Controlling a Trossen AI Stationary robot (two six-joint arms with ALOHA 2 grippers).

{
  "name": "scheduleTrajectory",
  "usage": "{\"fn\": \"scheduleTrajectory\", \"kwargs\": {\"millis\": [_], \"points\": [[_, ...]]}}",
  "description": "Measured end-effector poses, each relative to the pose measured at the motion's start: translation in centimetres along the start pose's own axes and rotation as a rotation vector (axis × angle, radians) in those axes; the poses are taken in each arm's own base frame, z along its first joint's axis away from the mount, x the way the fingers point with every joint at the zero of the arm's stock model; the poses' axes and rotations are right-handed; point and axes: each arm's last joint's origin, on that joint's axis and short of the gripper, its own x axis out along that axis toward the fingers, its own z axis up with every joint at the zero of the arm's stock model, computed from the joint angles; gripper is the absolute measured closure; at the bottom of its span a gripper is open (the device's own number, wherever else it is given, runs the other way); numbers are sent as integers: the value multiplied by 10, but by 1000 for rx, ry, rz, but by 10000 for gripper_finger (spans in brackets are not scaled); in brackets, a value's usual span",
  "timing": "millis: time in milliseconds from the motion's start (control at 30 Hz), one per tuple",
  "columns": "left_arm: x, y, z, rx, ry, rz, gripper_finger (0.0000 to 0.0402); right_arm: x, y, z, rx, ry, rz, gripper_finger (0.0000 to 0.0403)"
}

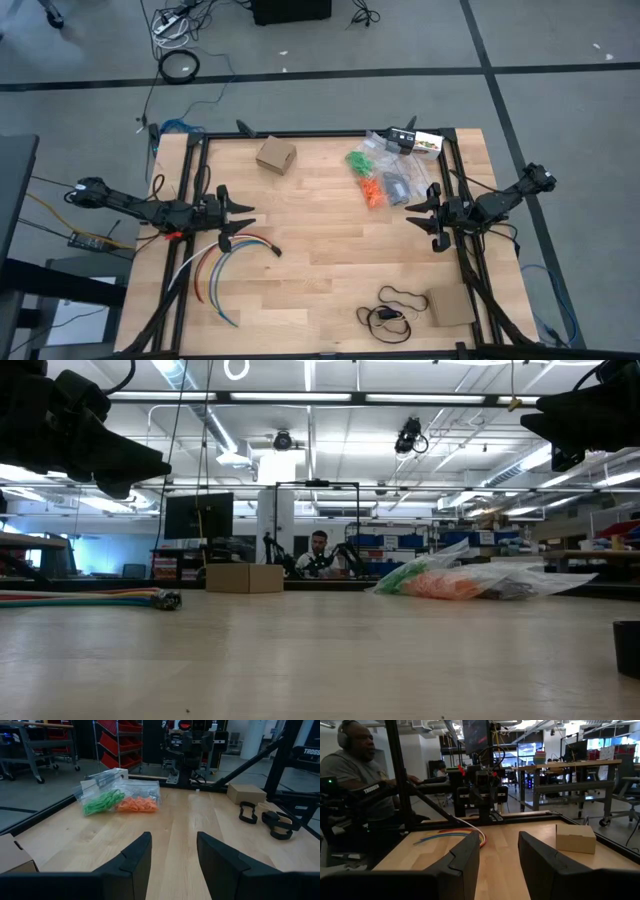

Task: Sort rubber bands
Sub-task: Return to Home Position

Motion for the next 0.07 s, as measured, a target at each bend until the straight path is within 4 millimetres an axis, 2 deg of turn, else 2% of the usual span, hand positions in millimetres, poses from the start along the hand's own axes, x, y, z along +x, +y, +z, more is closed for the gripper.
{"fn": "scheduleTrajectory", "kwargs": {"millis": [67], "points": [[0,0,0,0,0,0,239,0,0,0,0,0,0,276]]}}
